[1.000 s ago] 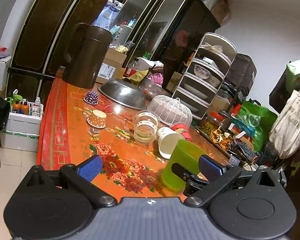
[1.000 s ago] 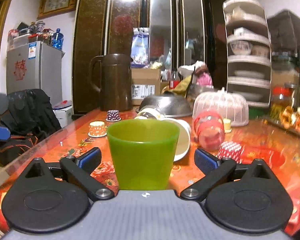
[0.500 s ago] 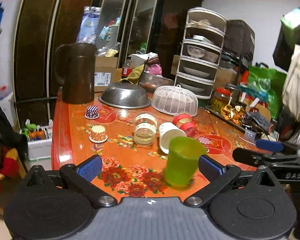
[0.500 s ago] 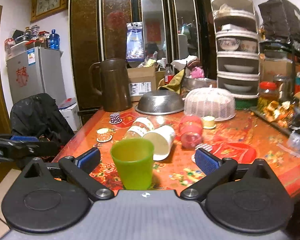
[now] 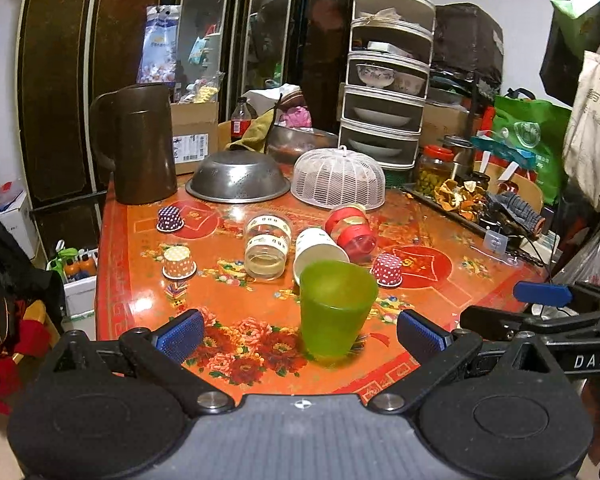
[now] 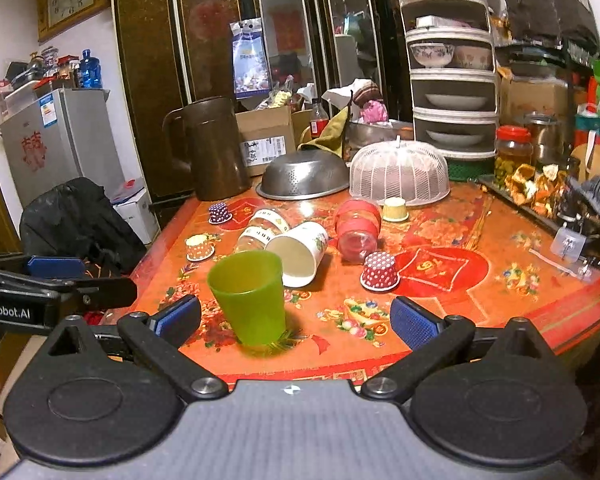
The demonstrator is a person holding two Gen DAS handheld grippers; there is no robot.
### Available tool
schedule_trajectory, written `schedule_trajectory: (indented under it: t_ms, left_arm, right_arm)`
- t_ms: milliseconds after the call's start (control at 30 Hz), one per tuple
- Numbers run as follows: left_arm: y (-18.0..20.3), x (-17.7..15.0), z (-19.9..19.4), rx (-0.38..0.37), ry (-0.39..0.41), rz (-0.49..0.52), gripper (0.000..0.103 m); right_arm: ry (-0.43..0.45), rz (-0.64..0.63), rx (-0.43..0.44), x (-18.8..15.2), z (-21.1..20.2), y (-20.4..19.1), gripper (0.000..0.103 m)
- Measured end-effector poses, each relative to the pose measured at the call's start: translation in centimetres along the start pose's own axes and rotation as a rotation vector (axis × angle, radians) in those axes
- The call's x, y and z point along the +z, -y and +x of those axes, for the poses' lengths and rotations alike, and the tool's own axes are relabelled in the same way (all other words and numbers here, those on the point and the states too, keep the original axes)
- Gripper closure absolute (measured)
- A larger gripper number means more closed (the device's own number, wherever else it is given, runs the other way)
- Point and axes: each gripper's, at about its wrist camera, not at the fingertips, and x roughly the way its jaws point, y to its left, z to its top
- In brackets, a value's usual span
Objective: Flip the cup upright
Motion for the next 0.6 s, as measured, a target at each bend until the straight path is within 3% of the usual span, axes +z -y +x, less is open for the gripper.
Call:
schedule_trajectory:
  t_ms: [600]
  left_arm:
    - [0.72,-0.15,0.08,0.018,-0.016,0.018,0.000]
  right_arm:
    - [0.011,-0.030,0.026,-0.13,-0.42,-0.70,0.001]
